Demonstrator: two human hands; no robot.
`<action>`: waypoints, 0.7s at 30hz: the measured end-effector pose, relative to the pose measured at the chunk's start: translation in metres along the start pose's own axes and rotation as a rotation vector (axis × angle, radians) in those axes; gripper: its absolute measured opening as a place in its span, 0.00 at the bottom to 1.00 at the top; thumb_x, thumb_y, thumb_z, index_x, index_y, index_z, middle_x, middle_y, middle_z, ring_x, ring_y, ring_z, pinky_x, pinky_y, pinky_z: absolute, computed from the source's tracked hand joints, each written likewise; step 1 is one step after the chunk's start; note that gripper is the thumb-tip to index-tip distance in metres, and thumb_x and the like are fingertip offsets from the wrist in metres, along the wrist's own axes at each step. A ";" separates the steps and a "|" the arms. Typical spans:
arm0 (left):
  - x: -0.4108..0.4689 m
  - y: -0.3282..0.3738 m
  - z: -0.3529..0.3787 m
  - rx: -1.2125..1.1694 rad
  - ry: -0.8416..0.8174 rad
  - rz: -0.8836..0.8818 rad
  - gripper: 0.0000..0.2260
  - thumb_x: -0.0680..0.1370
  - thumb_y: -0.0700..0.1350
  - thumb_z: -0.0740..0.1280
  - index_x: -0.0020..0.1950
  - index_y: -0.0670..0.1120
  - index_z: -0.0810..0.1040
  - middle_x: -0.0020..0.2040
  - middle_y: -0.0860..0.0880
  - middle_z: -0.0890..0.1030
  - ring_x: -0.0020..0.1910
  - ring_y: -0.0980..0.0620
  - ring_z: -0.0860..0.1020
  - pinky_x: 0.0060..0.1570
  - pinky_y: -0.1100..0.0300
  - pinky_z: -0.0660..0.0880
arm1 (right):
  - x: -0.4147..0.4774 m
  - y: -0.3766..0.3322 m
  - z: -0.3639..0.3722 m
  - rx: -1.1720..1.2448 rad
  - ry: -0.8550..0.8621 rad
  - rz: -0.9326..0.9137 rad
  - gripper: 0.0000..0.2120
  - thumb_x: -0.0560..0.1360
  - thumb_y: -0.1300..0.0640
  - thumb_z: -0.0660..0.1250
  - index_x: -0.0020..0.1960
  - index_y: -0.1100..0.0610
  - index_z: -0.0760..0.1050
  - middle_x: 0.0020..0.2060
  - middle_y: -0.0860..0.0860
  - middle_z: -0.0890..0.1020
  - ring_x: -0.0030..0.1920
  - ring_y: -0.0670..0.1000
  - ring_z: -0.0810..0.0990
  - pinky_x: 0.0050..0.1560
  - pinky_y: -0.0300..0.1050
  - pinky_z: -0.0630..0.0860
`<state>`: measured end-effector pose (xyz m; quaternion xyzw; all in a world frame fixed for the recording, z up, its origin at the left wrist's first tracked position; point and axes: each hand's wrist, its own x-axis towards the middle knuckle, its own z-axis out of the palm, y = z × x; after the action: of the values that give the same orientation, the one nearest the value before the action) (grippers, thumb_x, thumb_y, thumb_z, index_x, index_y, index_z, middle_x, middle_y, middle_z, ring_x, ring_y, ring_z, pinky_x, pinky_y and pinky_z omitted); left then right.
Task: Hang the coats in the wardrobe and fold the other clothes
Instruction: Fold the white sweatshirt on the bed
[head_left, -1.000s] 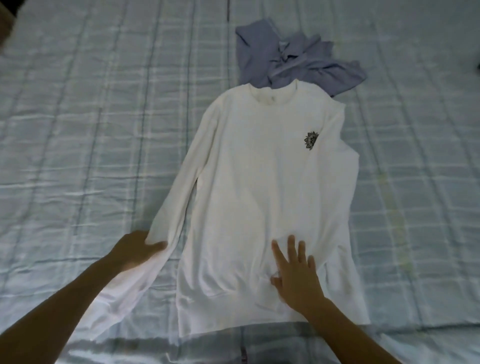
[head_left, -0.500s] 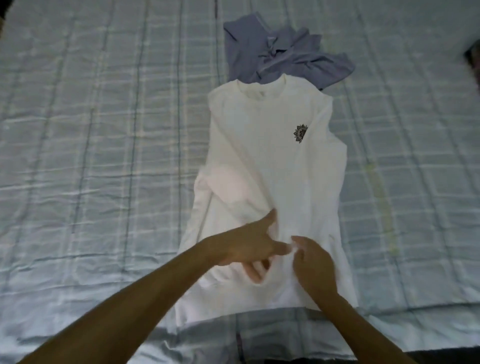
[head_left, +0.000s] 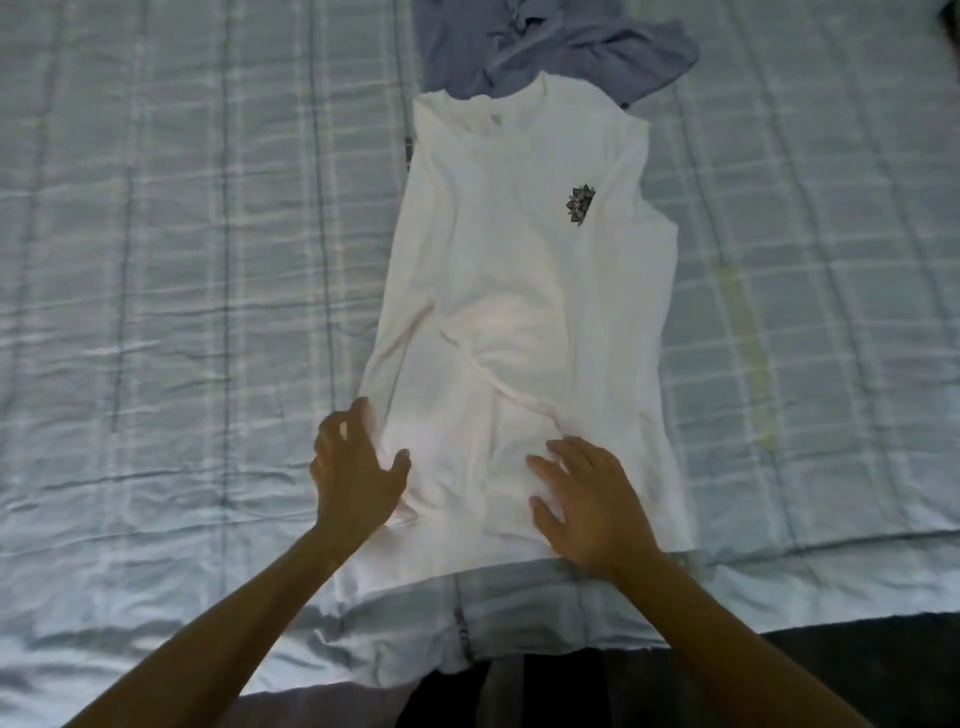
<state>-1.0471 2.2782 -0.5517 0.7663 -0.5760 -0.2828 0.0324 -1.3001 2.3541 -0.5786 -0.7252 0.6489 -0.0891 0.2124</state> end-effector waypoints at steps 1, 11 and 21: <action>-0.001 -0.003 0.002 -0.028 -0.020 -0.096 0.35 0.72 0.50 0.72 0.73 0.46 0.58 0.69 0.40 0.63 0.66 0.37 0.65 0.63 0.41 0.65 | -0.004 0.004 0.003 -0.008 -0.027 0.037 0.22 0.73 0.45 0.60 0.61 0.55 0.77 0.60 0.55 0.79 0.63 0.57 0.74 0.68 0.47 0.62; -0.033 0.068 -0.005 -0.377 -0.087 0.142 0.24 0.79 0.46 0.63 0.74 0.46 0.63 0.60 0.45 0.79 0.55 0.45 0.79 0.53 0.64 0.71 | -0.015 0.015 -0.001 0.079 0.024 0.212 0.20 0.69 0.55 0.58 0.58 0.58 0.77 0.45 0.54 0.76 0.45 0.53 0.73 0.48 0.49 0.74; -0.044 0.085 0.028 -0.033 -0.336 0.538 0.15 0.80 0.53 0.60 0.66 0.52 0.72 0.62 0.50 0.77 0.59 0.51 0.75 0.61 0.58 0.69 | -0.037 0.015 -0.012 0.229 0.331 0.435 0.16 0.76 0.55 0.58 0.61 0.60 0.73 0.55 0.57 0.77 0.54 0.55 0.75 0.57 0.43 0.67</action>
<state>-1.1414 2.2973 -0.5263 0.5286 -0.7507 -0.3957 0.0228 -1.3243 2.3870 -0.5690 -0.5162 0.8006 -0.2312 0.1980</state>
